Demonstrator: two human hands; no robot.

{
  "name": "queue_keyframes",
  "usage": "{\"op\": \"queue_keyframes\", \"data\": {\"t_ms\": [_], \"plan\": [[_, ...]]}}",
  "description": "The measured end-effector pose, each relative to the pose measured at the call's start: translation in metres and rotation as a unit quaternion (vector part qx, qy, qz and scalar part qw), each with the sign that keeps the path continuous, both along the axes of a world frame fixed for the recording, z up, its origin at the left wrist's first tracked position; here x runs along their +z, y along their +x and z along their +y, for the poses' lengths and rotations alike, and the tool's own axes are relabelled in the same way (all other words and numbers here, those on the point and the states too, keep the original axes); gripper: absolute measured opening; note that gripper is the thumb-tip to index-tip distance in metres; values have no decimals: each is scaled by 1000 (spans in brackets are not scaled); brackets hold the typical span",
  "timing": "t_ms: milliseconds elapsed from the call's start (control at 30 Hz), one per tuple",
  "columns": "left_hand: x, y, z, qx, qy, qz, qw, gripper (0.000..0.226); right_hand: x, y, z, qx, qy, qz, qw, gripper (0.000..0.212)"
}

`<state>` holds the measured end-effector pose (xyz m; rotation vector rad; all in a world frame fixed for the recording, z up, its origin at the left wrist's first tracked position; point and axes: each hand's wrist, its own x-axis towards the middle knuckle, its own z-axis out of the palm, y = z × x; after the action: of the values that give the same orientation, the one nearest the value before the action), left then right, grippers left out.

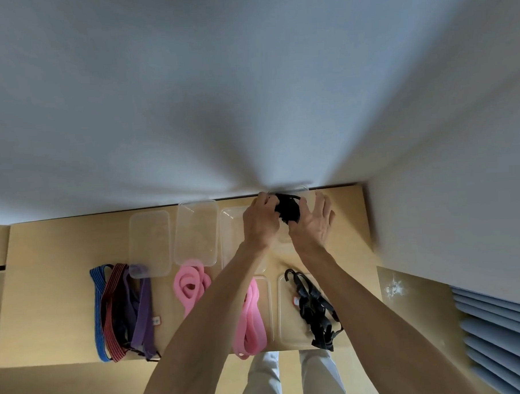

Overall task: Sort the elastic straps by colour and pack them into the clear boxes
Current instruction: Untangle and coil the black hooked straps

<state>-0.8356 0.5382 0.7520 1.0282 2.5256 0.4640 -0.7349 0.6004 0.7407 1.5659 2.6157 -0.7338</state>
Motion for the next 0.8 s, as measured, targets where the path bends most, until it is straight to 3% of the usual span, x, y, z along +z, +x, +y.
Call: {"op": "queue_keyframes", "data": {"t_ms": [100, 500, 800], "plan": [[-3, -1, 2, -8, -2, 0, 1000, 23, -14, 8, -1, -1, -39, -35, 999, 59], [-3, 1, -7, -15, 50, -12, 999, 21, -11, 5, -7, -17, -68, -4, 998, 51], [28, 26, -33, 28, 72, -47, 996, 19, 39, 35, -26, -88, -70, 95, 989, 39]]}}
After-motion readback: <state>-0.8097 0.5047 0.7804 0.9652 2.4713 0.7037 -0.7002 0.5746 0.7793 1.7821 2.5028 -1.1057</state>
